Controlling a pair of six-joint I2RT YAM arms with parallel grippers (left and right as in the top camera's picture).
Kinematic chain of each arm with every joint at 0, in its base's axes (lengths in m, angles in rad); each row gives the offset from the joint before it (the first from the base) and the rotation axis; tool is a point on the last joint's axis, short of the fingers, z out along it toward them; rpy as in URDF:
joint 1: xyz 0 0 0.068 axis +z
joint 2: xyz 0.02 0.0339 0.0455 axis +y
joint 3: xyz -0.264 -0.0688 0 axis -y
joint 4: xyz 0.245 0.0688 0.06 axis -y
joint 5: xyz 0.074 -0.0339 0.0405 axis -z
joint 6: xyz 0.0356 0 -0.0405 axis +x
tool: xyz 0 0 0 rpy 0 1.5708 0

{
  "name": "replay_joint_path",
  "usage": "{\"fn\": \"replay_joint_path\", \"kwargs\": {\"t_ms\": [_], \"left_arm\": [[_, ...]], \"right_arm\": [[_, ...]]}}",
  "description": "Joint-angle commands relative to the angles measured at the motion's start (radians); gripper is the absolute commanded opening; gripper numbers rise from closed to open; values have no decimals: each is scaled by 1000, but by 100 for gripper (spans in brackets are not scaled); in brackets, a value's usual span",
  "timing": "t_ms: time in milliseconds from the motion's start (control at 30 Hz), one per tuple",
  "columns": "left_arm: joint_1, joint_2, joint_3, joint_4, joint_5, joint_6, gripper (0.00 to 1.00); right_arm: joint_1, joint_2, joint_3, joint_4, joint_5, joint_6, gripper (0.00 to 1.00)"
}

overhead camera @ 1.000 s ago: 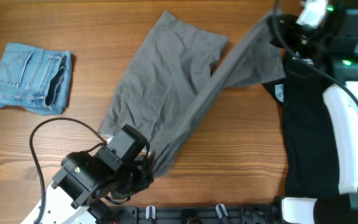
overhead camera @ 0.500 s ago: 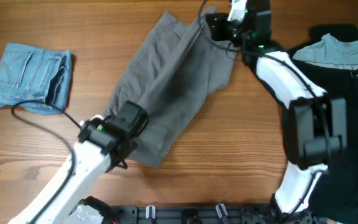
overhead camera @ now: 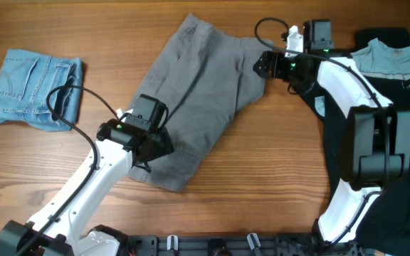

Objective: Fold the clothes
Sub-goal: 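Pull the shorts taut between both grippers to straighten them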

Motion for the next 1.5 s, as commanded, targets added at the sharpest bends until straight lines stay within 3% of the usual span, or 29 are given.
{"fn": "replay_joint_path", "kwargs": {"t_ms": [0, 67, 100, 133, 267, 333, 367, 400, 433, 467, 500, 533, 600, 667, 767, 1000, 1067, 1100, 1167, 1333, 1467], "left_arm": [[6, -16, 4, -2, 42, 118, 92], [6, -47, 8, -17, 42, 118, 92], [6, -78, 17, -29, 42, 134, 92], [10, -101, 25, -40, 40, 148, 93], [98, -230, 72, -100, 42, 197, 95], [140, -270, 72, -116, 43, 203, 95], [154, -277, 72, -130, 54, 226, 96], [161, -276, 72, -137, 59, 227, 96], [164, -272, 72, -145, 74, 227, 96], [164, -264, 72, -153, 92, 226, 96], [164, -251, 71, -165, 102, 226, 96], [165, -228, 62, -176, 101, 222, 90], [177, -156, 24, -158, 101, 216, 84], [245, -61, 10, -147, 102, 169, 91], [359, 66, 10, -93, 166, 170, 91], [413, 322, 10, -11, 263, 335, 71], [413, 343, 10, -26, 310, 409, 53], [413, 343, 10, -40, 310, 414, 31], [414, 342, 10, -51, 308, 414, 6], [472, 310, 83, -180, 269, 422, 4], [496, 253, 201, -259, 244, 433, 4]], "right_arm": [[27, 35, -25, 59, 4, -19, 82], [36, 59, -25, 52, -19, -8, 18], [40, 63, -25, 6, -48, -7, 4], [40, 63, -25, -45, -56, -3, 4], [40, -23, -24, -529, 336, 229, 4], [40, -93, -24, -557, 350, 198, 4], [40, -136, -24, -563, 340, 198, 16], [40, -157, -24, -554, 335, 200, 55], [39, -178, -24, -509, 332, 197, 82], [39, -180, -24, -463, 322, 171, 86], [37, -179, -24, -429, 275, 105, 84], [37, -180, -24, -398, 185, 0, 76], [37, -183, -23, -367, 82, -95, 73], [37, -183, -23, -366, 72, -99, 73], [37, -183, -23, -366, 72, -98, 73], [37, -183, -23, -331, 72, -83, 74], [37, -183, -23, -330, 72, -83, 74], [37, -183, -23, -325, 72, -82, 74], [37, -183, -23, -318, 72, -82, 74], [37, -183, -23, -182, 63, -90, 73], [47, -165, -23, 138, 34, -75, 59]]}}
